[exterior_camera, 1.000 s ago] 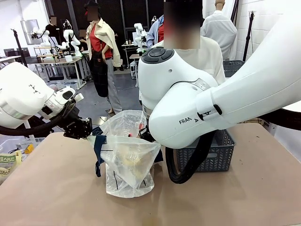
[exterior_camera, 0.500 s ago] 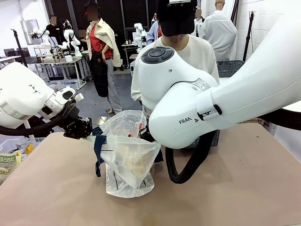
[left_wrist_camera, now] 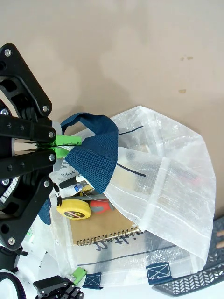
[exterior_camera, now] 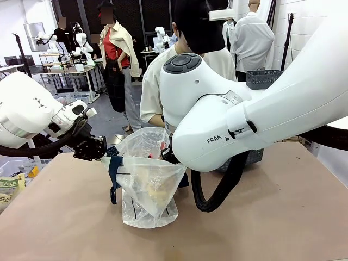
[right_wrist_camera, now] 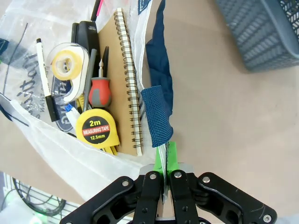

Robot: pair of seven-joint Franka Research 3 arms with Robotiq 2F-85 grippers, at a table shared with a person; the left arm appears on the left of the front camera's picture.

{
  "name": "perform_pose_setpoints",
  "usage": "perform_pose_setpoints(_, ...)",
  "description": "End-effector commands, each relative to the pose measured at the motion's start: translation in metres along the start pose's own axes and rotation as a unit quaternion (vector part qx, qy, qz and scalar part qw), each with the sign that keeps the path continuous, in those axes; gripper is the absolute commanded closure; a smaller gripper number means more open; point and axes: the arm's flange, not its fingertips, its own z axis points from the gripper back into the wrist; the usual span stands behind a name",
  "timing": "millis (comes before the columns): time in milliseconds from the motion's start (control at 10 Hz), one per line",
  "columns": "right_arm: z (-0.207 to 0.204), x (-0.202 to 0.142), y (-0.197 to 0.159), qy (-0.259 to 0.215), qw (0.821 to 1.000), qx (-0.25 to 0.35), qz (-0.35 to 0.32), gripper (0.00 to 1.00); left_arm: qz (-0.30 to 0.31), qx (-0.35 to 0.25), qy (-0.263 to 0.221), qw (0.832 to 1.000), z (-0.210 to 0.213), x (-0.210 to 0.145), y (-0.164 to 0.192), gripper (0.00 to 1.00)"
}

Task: Transfer purchased items from the store into the shopping bag.
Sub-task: Move the Reusable shopping bag to the right side of the table.

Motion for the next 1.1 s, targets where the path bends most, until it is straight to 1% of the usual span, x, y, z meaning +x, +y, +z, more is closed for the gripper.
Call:
perform_pose_setpoints(0,-0.002,0.004,0.014,-0.006,1.000,-0.008,0.017,1.00,0.000,-0.019,0.009,1.000,-0.010,-0.003,-0.015,1.00)
perform_pose_setpoints(200,-0.003,0.008,0.037,-0.011,0.999,0.002,0.038,1.00,0.015,-0.064,0.031,0.997,-0.020,-0.005,-0.033,1.00)
perform_pose_setpoints(300,-0.002,0.008,0.048,-0.005,0.998,0.015,0.054,1.00,0.019,-0.081,0.052,0.995,-0.023,-0.007,-0.038,1.00)
perform_pose_setpoints(500,0.001,0.014,0.065,-0.006,0.997,0.026,0.075,1.00,0.041,-0.107,0.068,0.991,-0.024,-0.007,-0.042,1.00)
perform_pose_setpoints(800,0.004,0.018,0.090,0.006,0.991,0.041,0.127,1.00,0.082,-0.148,0.078,0.982,-0.021,0.001,-0.042,1.00)
perform_pose_setpoints(900,0.004,0.019,0.097,0.010,0.987,0.043,0.152,1.00,0.106,-0.167,0.076,0.977,-0.019,0.008,-0.040,1.00)
perform_pose_setpoints(1000,0.005,0.019,0.101,0.015,0.985,0.044,0.166,1.00,0.126,-0.173,0.068,0.974,-0.019,0.010,-0.037,1.00)
